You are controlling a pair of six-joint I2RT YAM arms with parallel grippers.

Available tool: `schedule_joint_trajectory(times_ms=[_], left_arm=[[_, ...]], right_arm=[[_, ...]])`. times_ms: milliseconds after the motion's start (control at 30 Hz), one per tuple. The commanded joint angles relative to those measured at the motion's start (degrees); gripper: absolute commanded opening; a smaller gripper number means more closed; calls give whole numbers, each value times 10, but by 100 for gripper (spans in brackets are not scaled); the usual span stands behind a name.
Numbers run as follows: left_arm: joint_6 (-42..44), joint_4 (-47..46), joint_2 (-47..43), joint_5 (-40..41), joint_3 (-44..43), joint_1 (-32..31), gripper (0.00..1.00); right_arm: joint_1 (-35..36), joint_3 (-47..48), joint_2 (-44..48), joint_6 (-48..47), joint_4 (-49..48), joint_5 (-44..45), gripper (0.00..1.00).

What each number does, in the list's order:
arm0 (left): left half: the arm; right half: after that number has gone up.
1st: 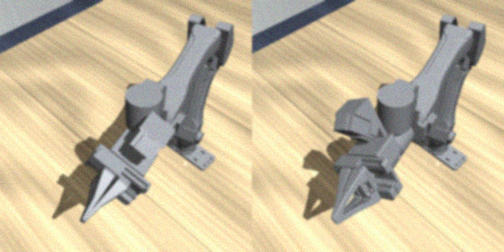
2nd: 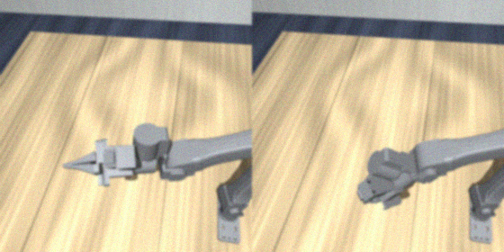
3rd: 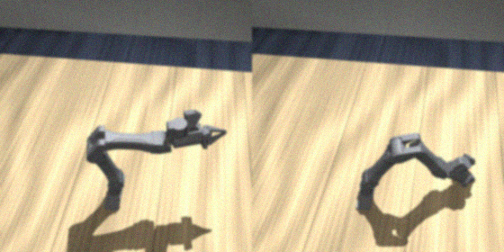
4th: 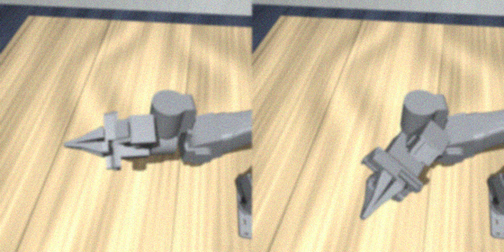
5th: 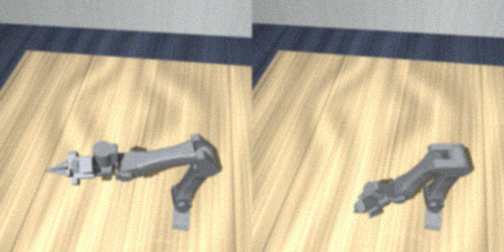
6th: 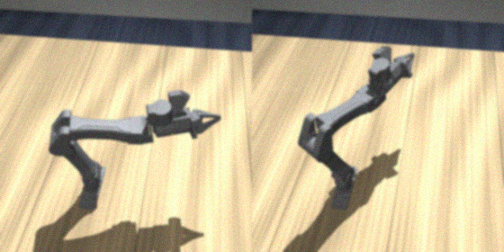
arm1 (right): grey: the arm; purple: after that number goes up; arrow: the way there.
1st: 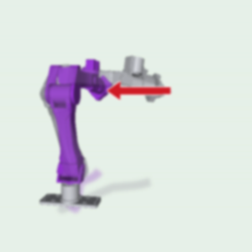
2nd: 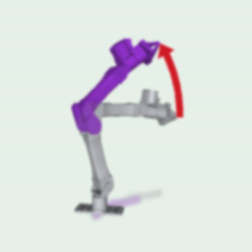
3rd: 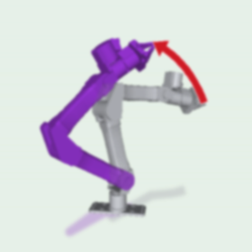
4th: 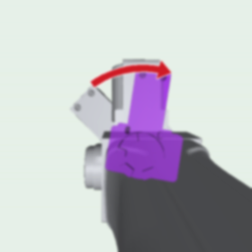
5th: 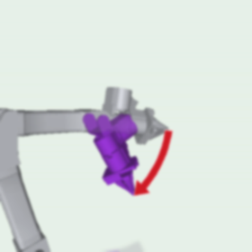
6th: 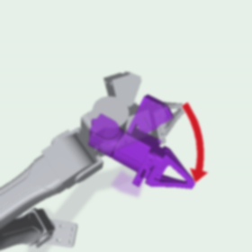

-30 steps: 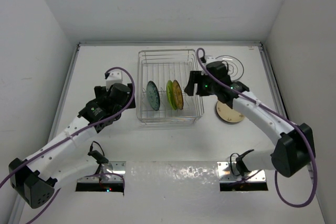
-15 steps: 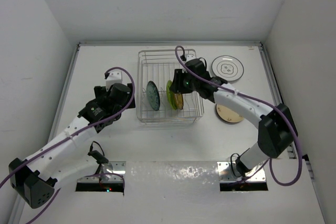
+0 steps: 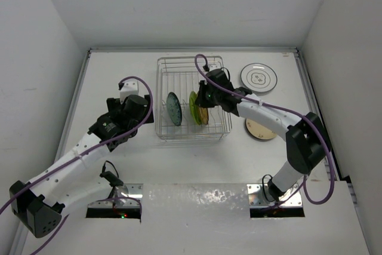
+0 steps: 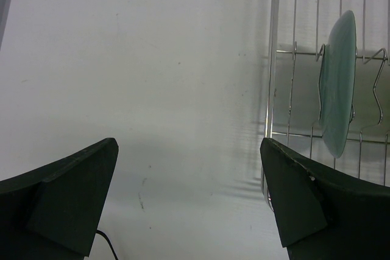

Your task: Unload the plates from the dish rack

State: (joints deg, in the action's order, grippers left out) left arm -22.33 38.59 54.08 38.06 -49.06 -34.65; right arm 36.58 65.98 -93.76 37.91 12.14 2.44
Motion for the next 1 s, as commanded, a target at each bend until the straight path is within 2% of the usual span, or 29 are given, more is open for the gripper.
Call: schedule_joint_trajectory(times_ms=[0, 67, 300, 533, 667, 733, 833, 967], left_arm=[[3, -14, -14, 3, -3, 6, 100], [2, -15, -14, 3, -3, 6, 100], [4, -15, -17, 3, -3, 6, 100], [4, -15, -17, 2, -3, 6, 100], [3, -14, -17, 3, -3, 6, 100], [3, -13, -17, 3, -3, 6, 100], [3, -14, -19, 3, -3, 6, 100], [4, -16, -21, -1, -3, 6, 100]], right_arm=[[3, 15, 10, 15, -12, 18, 7], [2, 9, 23, 27, -24, 17, 0], [3, -22, 94, 75, -77, 6, 0], [2, -9, 192, 58, -45, 30, 0], [2, -5, 256, 18, 6, 98, 0], [1, 8, 281, -22, 53, 158, 0], [-1, 29, 287, -85, 125, 237, 0], [-33, 13, 283, -142, 178, 293, 0]])
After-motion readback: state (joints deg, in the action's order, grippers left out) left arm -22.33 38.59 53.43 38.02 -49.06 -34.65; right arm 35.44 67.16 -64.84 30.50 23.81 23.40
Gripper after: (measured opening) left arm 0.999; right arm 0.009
